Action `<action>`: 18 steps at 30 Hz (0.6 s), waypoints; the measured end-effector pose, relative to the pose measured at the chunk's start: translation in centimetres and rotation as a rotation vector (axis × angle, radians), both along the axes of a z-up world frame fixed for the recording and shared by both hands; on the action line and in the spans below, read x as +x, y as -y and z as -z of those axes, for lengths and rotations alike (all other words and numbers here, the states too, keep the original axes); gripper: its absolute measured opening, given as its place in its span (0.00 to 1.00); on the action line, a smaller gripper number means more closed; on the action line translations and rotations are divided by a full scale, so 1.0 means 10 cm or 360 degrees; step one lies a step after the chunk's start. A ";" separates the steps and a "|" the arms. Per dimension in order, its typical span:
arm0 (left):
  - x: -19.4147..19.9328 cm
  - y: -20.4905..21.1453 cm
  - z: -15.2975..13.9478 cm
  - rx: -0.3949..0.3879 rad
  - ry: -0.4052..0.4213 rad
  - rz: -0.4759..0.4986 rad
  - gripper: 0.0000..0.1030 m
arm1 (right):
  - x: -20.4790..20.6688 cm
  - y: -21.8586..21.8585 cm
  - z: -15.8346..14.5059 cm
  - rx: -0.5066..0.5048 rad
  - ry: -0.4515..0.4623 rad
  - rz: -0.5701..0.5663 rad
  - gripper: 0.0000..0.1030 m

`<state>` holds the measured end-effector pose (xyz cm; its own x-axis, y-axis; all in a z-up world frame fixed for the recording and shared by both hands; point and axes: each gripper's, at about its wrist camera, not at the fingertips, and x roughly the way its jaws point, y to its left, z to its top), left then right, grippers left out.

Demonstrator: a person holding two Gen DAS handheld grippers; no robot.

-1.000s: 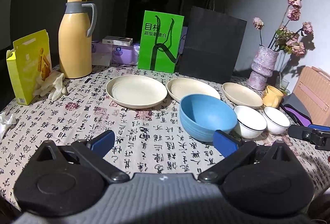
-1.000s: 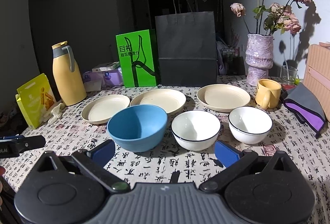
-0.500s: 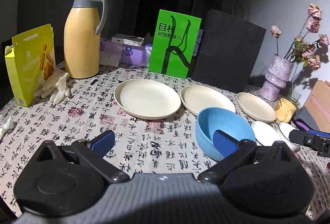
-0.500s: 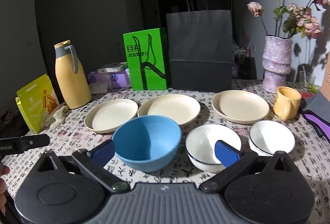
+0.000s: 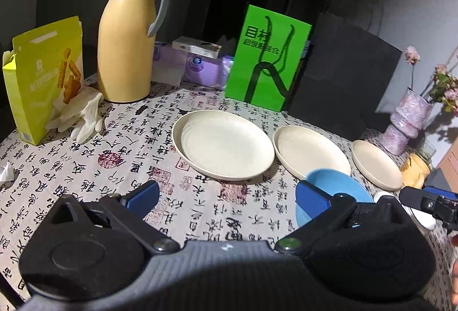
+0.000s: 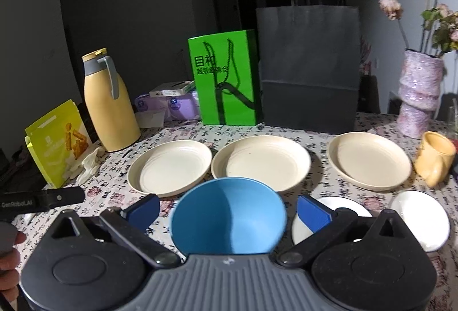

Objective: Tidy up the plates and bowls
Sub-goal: 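Move both tools past the bowls toward the large cream plate by the green bag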

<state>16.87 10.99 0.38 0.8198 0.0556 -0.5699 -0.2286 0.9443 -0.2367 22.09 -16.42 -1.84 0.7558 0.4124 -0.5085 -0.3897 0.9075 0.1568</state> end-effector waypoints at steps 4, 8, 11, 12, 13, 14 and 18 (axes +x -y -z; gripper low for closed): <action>0.14 -0.11 -0.01 -0.0050 -0.0010 -0.0030 1.00 | 0.16 -0.15 -0.02 0.0012 -0.0023 -0.0042 0.99; 0.27 -0.21 -0.02 -0.0096 -0.0023 -0.0081 1.00 | 0.34 -0.29 -0.06 0.0027 -0.0040 -0.0078 0.99; 0.37 -0.28 -0.02 -0.0137 -0.0030 -0.0119 1.00 | 0.47 -0.39 -0.08 0.0040 -0.0063 -0.0103 0.99; 0.41 -0.31 -0.02 -0.0152 -0.0030 -0.0129 1.00 | 0.51 -0.42 -0.08 0.0043 -0.0074 -0.0112 0.99; 0.44 -0.34 -0.02 -0.0166 -0.0031 -0.0143 1.00 | 0.56 -0.46 -0.09 0.0039 -0.0081 -0.0118 0.99; 0.47 -0.37 -0.01 -0.0179 -0.0035 -0.0161 1.00 | 0.60 -0.50 -0.09 0.0030 -0.0088 -0.0130 0.99; 0.58 -0.46 0.03 -0.0244 -0.0051 -0.0205 1.00 | 0.77 -0.64 -0.10 0.0043 -0.0122 -0.0178 0.99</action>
